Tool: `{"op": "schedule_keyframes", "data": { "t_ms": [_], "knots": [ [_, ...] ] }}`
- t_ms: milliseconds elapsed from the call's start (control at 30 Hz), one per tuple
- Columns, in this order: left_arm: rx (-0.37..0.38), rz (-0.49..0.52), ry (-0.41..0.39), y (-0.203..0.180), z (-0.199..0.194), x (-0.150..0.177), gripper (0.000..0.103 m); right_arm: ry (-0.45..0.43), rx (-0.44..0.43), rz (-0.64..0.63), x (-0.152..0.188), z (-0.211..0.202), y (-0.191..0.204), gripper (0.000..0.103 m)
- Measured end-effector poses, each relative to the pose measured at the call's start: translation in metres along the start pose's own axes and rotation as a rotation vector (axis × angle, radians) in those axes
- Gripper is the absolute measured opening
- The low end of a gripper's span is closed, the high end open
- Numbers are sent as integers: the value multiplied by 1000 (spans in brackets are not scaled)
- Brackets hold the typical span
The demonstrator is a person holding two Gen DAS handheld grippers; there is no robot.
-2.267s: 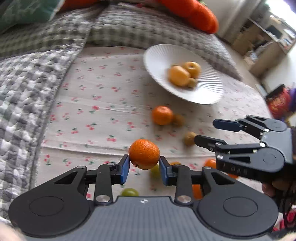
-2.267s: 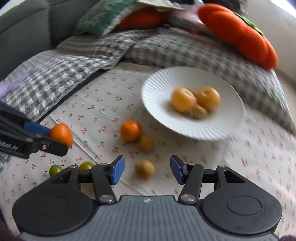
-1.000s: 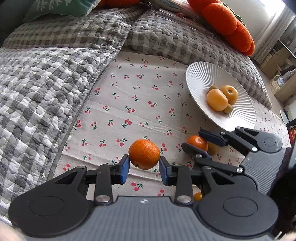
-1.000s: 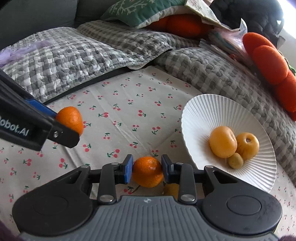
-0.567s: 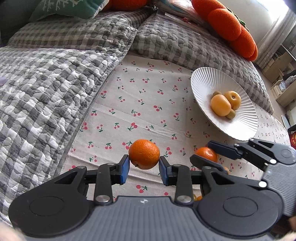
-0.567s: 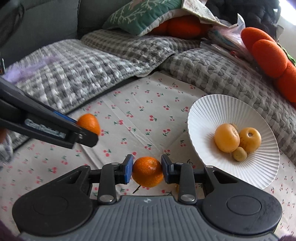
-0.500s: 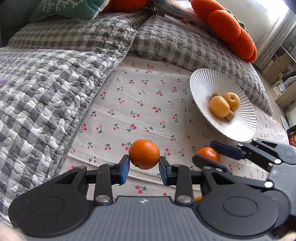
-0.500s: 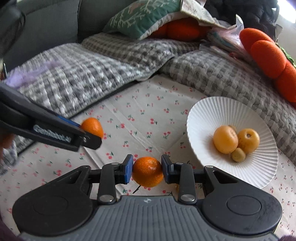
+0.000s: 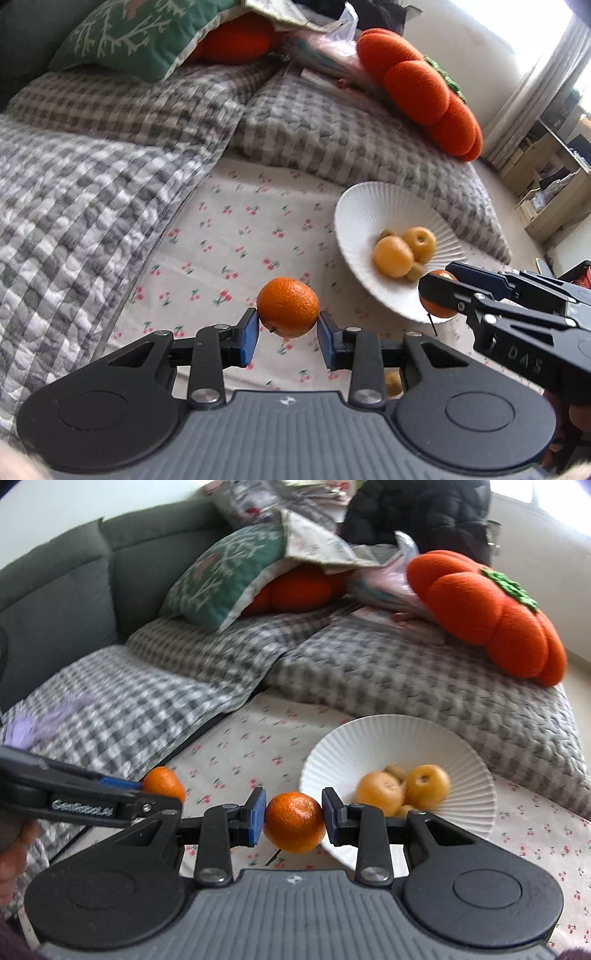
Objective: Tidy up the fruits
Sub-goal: 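Lower both tangerines into the white bowl and open both grippers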
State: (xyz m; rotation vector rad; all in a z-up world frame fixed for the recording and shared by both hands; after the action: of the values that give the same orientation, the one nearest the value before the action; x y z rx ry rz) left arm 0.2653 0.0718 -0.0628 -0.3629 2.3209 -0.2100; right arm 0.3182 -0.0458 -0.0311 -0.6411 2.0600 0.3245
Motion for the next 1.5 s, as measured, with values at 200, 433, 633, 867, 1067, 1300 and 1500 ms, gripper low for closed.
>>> {"op": "schedule_keyframes", "data": {
  "t_ms": [200,433,633,867,1067,1300,1500],
  "knots": [
    [33,20,-40,-15,0,-11,30,-31,49,77,-8,-7,-34,29],
    [77,9,-52,-26,7,-26,30,-67,106,175,-15,-18,-78,29],
    [117,39,-72,-49,28,-46,30,-63,141,284,-7,-13,-114,29],
    [162,62,-20,-77,85,-54,30,-7,158,320,9,10,-132,29],
    [182,72,-5,-88,125,-67,30,40,138,270,19,28,-129,29],
    [211,42,25,-87,152,-66,30,53,121,226,24,43,-121,29],
    [211,58,57,-85,161,-56,31,57,132,213,27,51,-117,30]
  ]
}}
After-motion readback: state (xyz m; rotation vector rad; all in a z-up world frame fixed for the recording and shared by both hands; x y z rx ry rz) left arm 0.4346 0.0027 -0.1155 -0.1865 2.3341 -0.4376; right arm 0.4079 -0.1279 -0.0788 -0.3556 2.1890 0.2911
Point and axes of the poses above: each gripper's, at about its wrist camera, not at the fingertips, and z roughly the way its jaws point, y to its left, x to its underside, the point moved 5 cm from there along z, roughly the way its jaws point, and after that the axes turned 7 degrees about -y, right-handed, at the moved point
